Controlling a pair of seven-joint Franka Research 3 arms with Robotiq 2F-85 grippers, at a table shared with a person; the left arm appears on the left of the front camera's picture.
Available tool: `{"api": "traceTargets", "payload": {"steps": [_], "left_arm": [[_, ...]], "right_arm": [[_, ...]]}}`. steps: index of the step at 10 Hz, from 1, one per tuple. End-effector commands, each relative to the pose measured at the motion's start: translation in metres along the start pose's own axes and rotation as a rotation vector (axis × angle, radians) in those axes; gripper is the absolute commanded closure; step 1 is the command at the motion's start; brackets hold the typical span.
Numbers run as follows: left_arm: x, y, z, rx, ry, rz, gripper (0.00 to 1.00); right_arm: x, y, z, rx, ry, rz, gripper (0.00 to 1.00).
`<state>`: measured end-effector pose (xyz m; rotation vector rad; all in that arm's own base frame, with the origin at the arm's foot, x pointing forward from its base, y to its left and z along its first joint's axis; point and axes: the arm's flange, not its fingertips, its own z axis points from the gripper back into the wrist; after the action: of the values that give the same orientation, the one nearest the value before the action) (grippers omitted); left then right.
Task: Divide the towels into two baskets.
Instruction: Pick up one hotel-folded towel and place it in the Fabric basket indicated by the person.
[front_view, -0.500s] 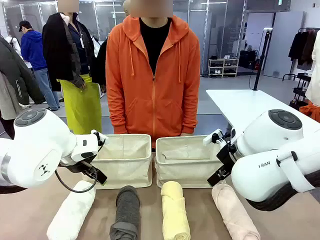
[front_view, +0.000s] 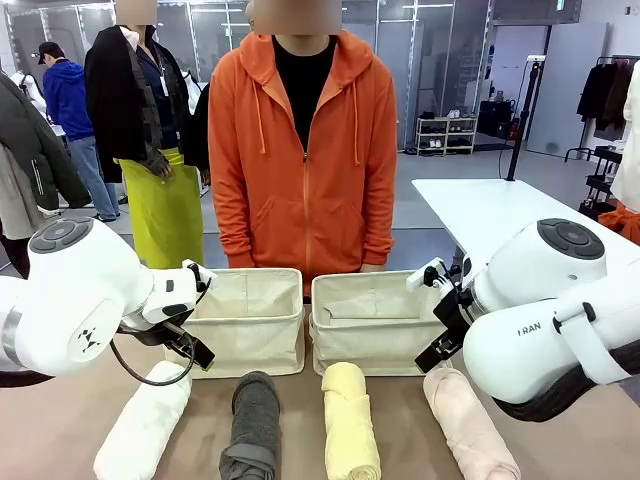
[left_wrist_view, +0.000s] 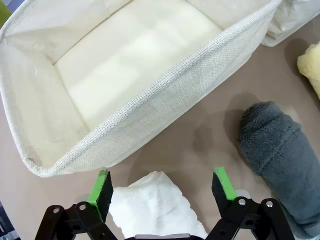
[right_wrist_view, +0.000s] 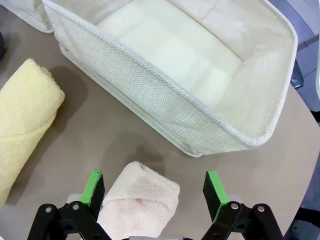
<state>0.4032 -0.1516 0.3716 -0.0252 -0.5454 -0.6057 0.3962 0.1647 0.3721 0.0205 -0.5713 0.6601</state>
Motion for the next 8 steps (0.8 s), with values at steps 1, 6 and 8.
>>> {"api": "traceTargets", "payload": {"steps": [1,6,8], "left_arm": [[0.0,0.0,0.0,0.0,0.0,0.001,0.0],[0.0,0.0,0.0,0.0,0.0,0.0,0.0],[0.016,0.007,0.026,0.04,0.047,0.022,0.0]], "right_arm": [[0.0,0.001,0.0,0.001,0.0,0.0,0.0],[0.0,0.0,0.0,0.0,0.0,0.0,0.0],[0.017,-0.002,0.03,0.025,0.01,0.012,0.0]]}}
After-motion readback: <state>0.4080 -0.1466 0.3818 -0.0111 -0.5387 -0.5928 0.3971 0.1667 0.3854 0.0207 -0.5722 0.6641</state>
